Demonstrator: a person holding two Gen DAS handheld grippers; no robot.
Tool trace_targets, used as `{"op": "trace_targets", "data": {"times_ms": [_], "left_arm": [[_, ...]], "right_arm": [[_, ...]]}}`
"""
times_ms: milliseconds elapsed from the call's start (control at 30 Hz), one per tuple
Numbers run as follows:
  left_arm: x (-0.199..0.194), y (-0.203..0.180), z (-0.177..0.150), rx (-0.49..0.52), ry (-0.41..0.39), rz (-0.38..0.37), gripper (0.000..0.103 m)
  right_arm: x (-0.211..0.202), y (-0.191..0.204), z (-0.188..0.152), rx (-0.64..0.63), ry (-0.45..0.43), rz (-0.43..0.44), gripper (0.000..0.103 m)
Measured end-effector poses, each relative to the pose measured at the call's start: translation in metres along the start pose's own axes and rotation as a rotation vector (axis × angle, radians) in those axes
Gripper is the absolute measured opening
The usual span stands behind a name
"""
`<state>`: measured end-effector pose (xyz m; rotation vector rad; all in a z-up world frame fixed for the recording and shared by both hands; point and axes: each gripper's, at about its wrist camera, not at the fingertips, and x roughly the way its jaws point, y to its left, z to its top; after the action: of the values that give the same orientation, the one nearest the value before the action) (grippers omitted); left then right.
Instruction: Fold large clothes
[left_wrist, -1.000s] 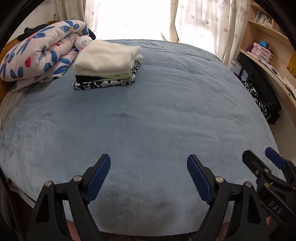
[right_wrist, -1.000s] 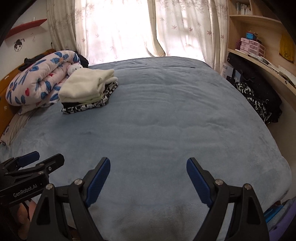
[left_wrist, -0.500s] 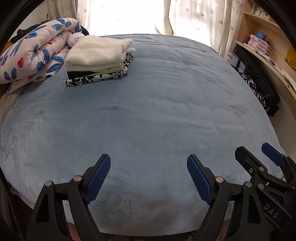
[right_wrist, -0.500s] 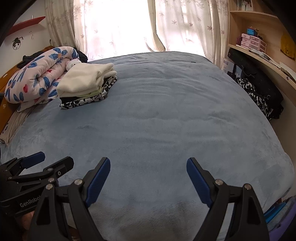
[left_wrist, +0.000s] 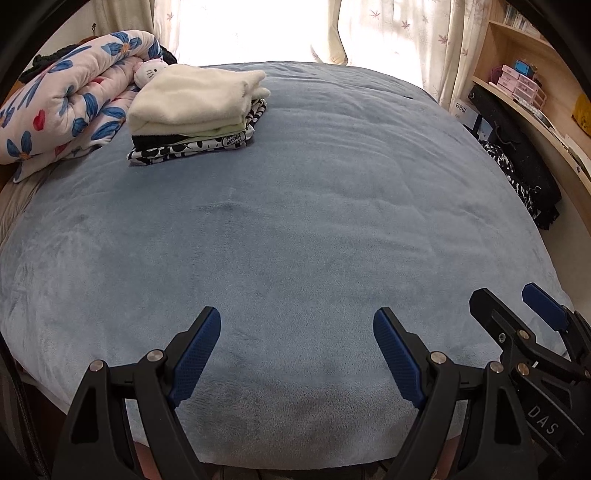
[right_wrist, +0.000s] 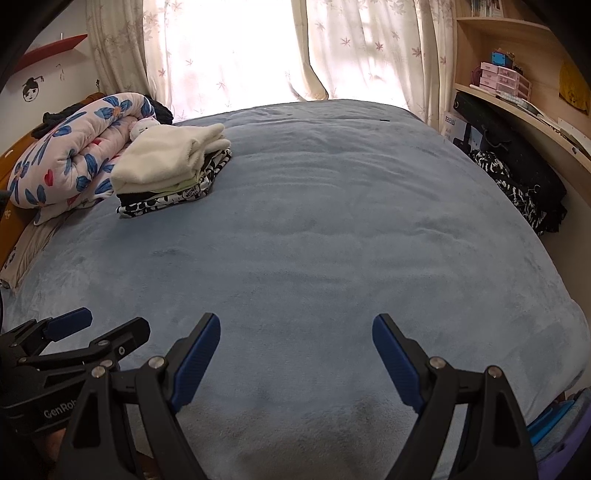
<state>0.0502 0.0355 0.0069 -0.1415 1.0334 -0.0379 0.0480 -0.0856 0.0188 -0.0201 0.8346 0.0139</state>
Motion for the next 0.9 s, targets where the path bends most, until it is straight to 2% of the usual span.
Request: {"op": "trace_targets", "data": {"times_ms": [900], "left_arm": [[0.003,-0.0022,0.001,0.001,0.009,0.029,0.084]], "right_arm": [[0.0033,-0.0014,-0.0034,0.001,0.005,0.003,0.085]]}}
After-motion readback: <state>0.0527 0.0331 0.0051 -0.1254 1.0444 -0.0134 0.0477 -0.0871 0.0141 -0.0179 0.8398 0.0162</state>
